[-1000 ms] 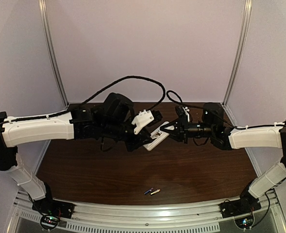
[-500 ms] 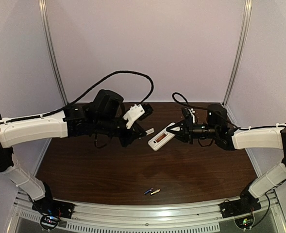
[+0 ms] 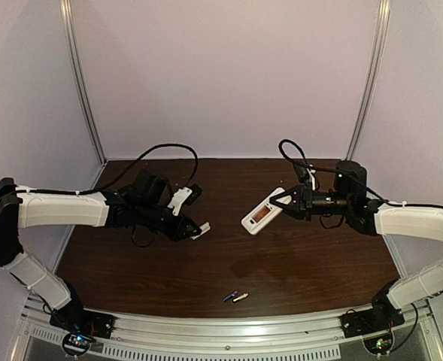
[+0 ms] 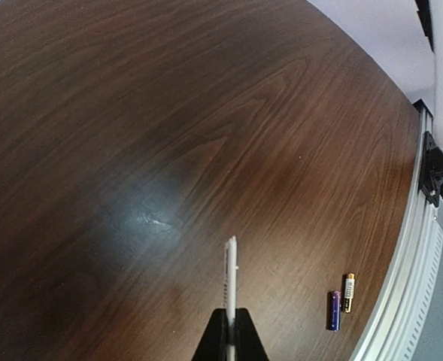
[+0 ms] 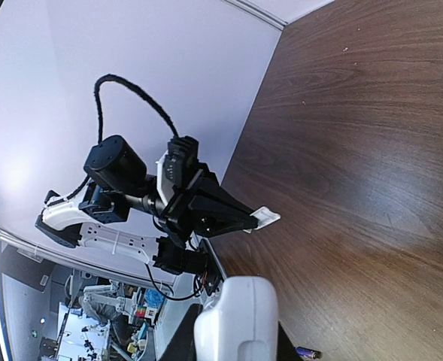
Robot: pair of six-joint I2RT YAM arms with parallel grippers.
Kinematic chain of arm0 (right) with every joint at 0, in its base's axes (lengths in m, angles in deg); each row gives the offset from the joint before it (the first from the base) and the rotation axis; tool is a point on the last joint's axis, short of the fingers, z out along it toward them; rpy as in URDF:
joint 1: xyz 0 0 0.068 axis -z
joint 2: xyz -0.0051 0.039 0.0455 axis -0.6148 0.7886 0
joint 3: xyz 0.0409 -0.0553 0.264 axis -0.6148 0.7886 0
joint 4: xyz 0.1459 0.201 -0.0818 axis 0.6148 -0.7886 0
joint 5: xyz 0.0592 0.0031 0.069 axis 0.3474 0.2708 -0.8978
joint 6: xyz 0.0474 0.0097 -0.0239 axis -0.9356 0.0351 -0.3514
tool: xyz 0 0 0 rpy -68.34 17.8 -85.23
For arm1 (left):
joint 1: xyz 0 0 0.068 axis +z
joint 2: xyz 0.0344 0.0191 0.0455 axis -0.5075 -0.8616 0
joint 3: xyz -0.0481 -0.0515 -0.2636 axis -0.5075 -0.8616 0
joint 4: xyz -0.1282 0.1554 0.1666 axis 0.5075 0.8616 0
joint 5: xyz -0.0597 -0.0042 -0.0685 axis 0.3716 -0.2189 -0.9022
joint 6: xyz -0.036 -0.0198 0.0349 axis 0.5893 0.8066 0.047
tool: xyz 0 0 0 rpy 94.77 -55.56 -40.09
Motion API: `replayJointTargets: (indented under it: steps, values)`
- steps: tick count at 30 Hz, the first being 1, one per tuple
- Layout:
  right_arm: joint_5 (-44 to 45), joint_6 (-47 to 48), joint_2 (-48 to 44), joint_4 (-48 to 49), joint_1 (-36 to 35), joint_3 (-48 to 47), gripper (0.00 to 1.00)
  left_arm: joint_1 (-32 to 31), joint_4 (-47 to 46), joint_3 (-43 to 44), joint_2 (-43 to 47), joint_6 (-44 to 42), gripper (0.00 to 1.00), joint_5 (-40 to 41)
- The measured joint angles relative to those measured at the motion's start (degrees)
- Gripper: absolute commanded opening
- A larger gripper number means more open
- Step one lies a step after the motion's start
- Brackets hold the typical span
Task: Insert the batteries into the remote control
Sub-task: Place the battery cover at the center of the board.
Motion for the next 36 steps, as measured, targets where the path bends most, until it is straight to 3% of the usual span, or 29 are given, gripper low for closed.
replayJointTargets:
  steps: [8, 17, 30, 36]
  values:
    - [-0.33, 3.93, -2.95, -3.69, 0.0, 1.16, 0.0, 4.39, -6.03, -4.92, -5.16, 5.79, 0.0, -6.93]
    - [-0.46, 5.88, -5.07, -5.79, 0.02, 2.14, 0.0, 4.74, -8.57, -4.94, -11.13, 8.46, 0.01, -9.07]
    - [-1.22, 6.78, -7.23, -6.91, 0.02, 3.19, 0.0, 9.14, -7.67, -4.81, -15.58, 11.47, 0.23, -8.0]
    - [-1.64, 6.91, -7.85, -7.17, 0.02, 3.19, 0.0, 9.81, -6.93, -4.48, -15.47, 11.93, 0.41, -7.04]
